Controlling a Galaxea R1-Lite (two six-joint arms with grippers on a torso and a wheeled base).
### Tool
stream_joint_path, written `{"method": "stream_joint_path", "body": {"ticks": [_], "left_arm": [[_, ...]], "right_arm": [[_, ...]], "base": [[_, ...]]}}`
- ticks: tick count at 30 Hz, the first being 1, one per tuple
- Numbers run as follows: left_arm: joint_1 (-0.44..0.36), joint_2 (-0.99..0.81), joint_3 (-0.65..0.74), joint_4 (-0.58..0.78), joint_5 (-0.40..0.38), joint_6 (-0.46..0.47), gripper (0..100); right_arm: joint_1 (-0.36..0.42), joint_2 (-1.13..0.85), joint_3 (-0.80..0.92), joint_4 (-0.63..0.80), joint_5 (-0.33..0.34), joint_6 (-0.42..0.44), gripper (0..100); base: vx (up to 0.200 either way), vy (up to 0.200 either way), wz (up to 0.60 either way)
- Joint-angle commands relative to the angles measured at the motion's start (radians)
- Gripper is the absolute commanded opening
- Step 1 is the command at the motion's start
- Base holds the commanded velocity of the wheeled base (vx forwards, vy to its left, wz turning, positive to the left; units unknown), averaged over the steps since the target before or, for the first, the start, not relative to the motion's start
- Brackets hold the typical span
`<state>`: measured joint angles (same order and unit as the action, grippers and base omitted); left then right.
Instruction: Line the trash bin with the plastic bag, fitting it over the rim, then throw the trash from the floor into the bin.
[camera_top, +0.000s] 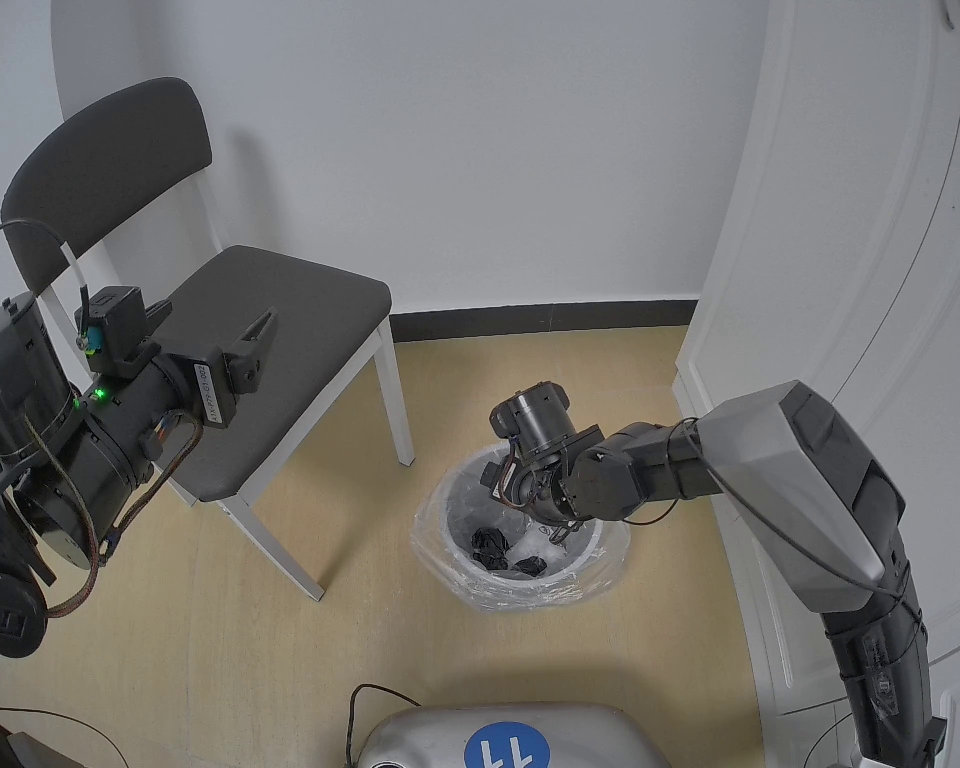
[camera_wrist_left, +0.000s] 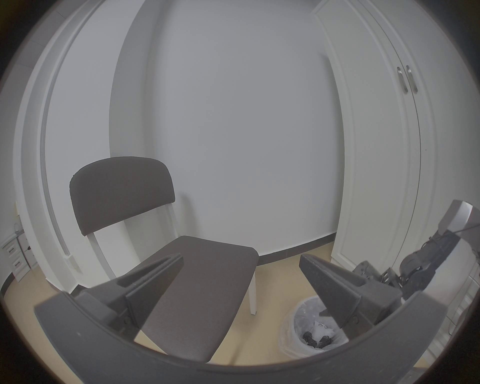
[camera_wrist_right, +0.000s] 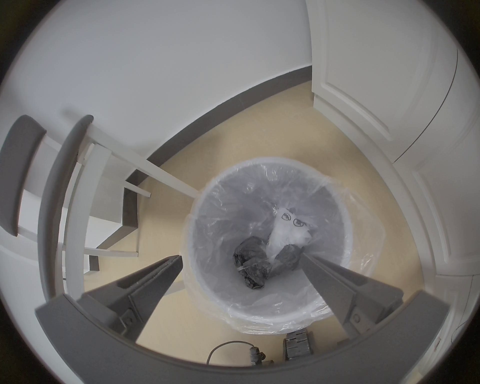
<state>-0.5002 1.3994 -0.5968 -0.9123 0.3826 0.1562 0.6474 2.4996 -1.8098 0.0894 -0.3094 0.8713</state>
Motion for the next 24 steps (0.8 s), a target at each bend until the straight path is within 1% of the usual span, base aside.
{"method": "stream_joint_path", "body": {"ticks": [1, 2, 3, 4, 7, 8, 9, 10, 12, 14, 17, 21, 24], "left_arm": [[0.0, 0.0, 0.002, 0.0, 0.001, 0.0, 100], [0.0, 0.001, 0.002, 0.0, -0.001, 0.0, 100], [0.0, 0.003, 0.002, 0.0, 0.001, 0.0, 100], [-0.001, 0.006, 0.003, 0.0, 0.001, 0.0, 100], [-0.011, 0.02, 0.009, 0.0, 0.001, -0.001, 100], [-0.018, 0.033, 0.008, 0.0, 0.001, -0.001, 100], [-0.018, 0.033, 0.008, 0.0, 0.001, -0.001, 100], [-0.024, 0.055, 0.009, -0.002, 0.001, -0.001, 100], [-0.024, 0.072, 0.009, -0.008, 0.002, -0.003, 100], [-0.026, 0.078, 0.011, -0.025, 0.001, -0.001, 100], [-0.026, 0.086, 0.014, -0.049, 0.002, -0.001, 100], [-0.027, 0.089, 0.02, -0.053, 0.001, 0.0, 100], [-0.027, 0.105, 0.02, -0.053, 0.001, 0.0, 100]], "right_arm": [[-0.022, -0.044, 0.006, 0.0, -0.02, -0.023, 100], [-0.023, -0.045, 0.006, 0.0, -0.022, -0.026, 100], [-0.048, -0.048, 0.007, 0.0, -0.053, -0.077, 100], [-0.055, -0.053, 0.007, 0.0, -0.07, -0.103, 100], [-0.077, -0.062, 0.015, 0.001, -0.099, -0.138, 100], [-0.084, -0.079, 0.032, 0.001, -0.105, -0.158, 100], [-0.084, -0.079, 0.032, 0.001, -0.105, -0.158, 100], [-0.094, -0.102, 0.066, 0.0, -0.106, -0.19, 100], [-0.101, -0.128, 0.098, -0.002, -0.106, -0.218, 100], [-0.107, -0.142, 0.112, -0.007, -0.106, -0.23, 100], [-0.114, -0.169, 0.156, -0.051, -0.106, -0.252, 100], [-0.124, -0.191, 0.231, -0.14, -0.105, -0.319, 100], [-0.138, -0.206, 0.314, -0.243, -0.102, -0.394, 100]], "base": [[0.0, 0.0, 0.0], [0.0, 0.0, 0.0], [0.0, 0.0, 0.0], [0.0, 0.0, 0.0], [0.0, 0.0, 0.0], [0.0, 0.0, 0.0], [0.0, 0.0, 0.0], [0.0, 0.0, 0.0], [0.0, 0.0, 0.0], [0.0, 0.0, 0.0], [0.0, 0.0, 0.0], [0.0, 0.0, 0.0], [0.0, 0.0, 0.0]]}}
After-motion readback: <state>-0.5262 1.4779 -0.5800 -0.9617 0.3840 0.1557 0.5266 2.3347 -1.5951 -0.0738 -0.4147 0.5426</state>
